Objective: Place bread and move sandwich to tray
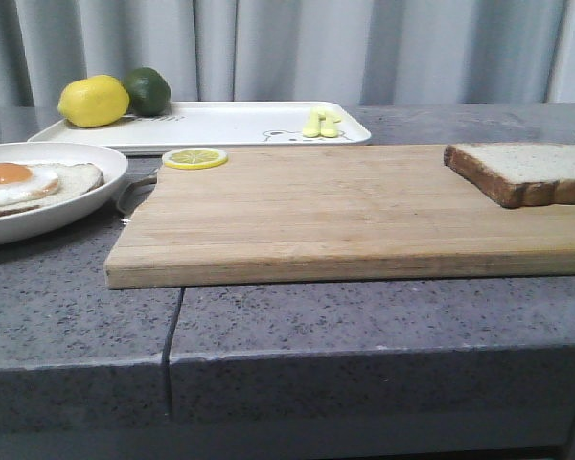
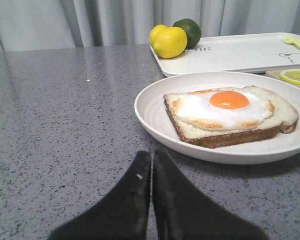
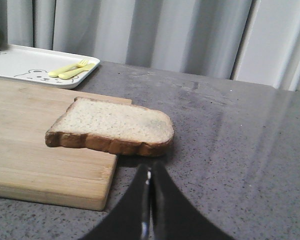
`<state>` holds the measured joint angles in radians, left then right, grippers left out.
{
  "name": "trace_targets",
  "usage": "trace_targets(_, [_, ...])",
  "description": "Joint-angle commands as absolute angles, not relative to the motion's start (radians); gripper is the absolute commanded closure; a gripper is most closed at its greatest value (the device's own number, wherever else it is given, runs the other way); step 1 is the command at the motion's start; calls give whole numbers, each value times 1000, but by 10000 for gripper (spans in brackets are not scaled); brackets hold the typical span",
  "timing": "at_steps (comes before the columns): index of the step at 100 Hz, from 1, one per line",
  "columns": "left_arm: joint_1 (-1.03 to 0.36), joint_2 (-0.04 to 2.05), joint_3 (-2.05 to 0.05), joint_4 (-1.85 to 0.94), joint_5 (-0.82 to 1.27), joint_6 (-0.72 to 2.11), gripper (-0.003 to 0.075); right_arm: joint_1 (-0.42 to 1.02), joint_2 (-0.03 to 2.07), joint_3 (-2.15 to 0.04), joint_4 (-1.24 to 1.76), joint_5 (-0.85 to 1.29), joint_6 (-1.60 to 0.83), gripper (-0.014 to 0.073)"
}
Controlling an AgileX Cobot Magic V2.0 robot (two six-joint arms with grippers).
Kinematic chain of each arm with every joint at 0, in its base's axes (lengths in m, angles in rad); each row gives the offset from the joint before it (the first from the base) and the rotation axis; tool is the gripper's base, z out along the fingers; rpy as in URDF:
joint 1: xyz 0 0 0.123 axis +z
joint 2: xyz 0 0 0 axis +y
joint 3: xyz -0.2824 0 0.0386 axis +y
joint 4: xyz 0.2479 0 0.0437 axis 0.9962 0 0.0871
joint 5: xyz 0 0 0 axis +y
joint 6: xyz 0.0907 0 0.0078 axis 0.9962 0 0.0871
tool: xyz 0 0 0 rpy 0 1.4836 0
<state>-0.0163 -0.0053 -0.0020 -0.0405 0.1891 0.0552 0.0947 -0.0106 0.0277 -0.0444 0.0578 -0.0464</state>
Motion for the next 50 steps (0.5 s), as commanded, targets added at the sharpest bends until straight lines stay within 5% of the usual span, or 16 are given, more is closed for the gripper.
trace_targets(1, [-15,-36,15,-49,108,51,740,93,-30,30,-50,-17,-49,664])
trace_targets(50, [-17,-36,-90,-264,54,51,740,93,-29,-71,188,-78,-36,664])
